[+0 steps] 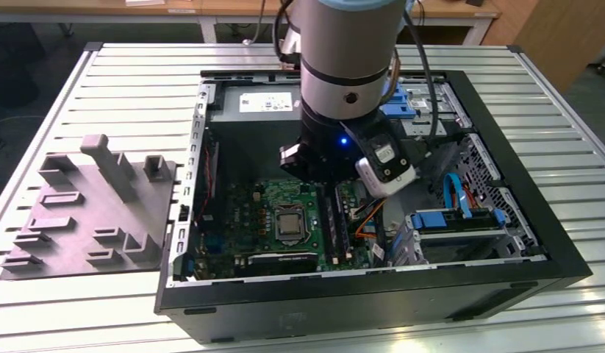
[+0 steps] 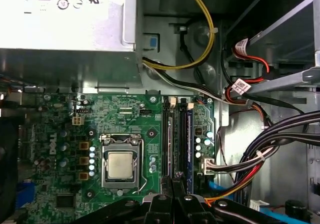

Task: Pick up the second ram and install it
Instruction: 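Insert the second ram into the second slot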

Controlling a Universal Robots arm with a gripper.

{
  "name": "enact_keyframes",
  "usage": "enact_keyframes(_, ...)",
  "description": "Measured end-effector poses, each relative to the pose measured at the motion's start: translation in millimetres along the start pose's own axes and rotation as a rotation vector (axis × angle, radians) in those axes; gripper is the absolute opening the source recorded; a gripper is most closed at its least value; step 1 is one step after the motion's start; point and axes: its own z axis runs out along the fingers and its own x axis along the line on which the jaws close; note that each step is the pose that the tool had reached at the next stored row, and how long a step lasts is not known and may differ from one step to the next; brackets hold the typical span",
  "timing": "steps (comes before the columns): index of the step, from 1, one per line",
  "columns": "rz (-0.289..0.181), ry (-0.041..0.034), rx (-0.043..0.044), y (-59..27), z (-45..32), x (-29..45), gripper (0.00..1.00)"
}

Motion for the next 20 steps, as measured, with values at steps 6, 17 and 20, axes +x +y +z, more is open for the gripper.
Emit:
enact_keyframes(6,0.001,0.0001,-0.003,-0.6,9.2,-2.2,0.12)
enact_keyframes(17,0.002,0.0003,-0.0128,-1.3,19.9,-7.3,0.12)
enact_keyframes(20,0.002,0.0002,-0.014,-1.6,24.9,-7.2,0.12)
